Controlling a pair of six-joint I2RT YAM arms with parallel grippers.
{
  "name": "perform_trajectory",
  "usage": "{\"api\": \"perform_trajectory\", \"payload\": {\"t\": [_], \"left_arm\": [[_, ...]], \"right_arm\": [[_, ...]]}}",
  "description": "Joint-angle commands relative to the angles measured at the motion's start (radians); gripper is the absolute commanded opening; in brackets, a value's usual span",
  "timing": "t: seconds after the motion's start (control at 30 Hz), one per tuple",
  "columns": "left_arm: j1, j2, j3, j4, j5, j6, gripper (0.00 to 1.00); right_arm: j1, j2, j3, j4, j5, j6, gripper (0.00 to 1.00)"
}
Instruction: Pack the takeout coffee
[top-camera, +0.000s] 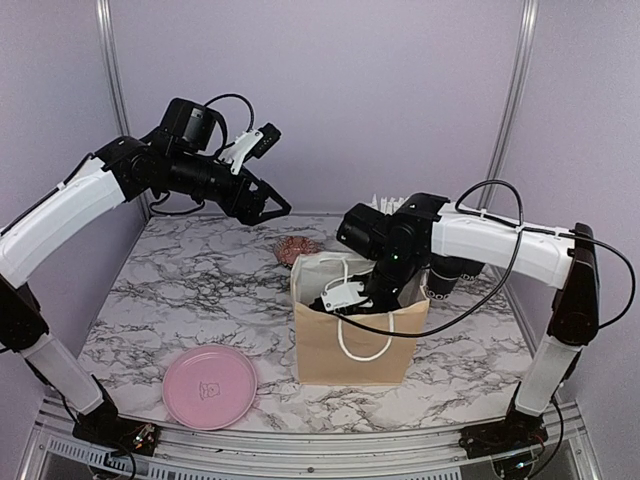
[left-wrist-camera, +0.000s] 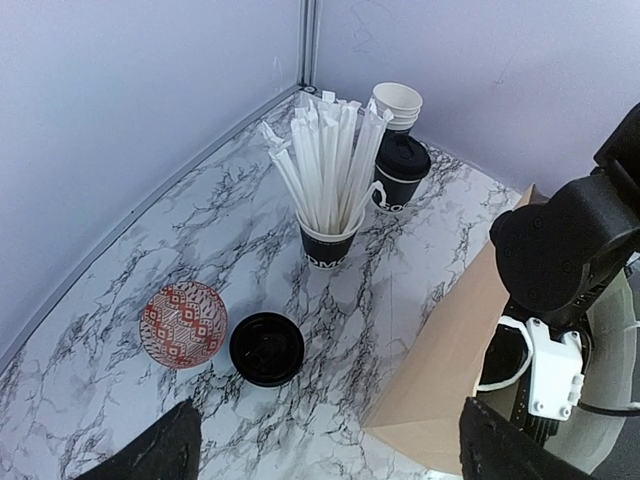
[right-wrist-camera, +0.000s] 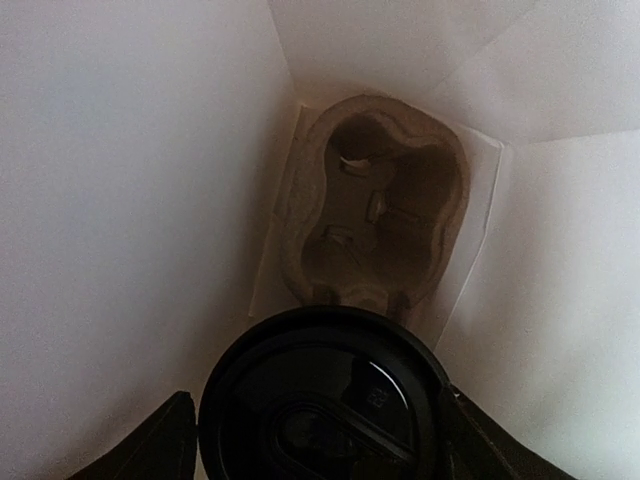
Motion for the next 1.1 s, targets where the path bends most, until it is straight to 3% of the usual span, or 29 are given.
{"api": "perform_trajectory", "payload": {"t": [0.0,0.53,1.07], "left_arm": [[-0.016,0.032,0.025,-0.029,0.069,0.010,0.90],[-0.106,0.101,0.092,-0.047,0.135,0.050,0.90],[-0.132,0.224,0.202,-0.052,0.210,0.022,0.86]], "right_arm": [[-0.004,0.011,0.082,-0.086,-0.002,0.007,0.79],[-0.038,-0.042,0.208,-0.141,-0.105,-0.052,0.84],[-0.077,-0.129,0.314,-0.170,-0.198,-0.127,0.81]]}}
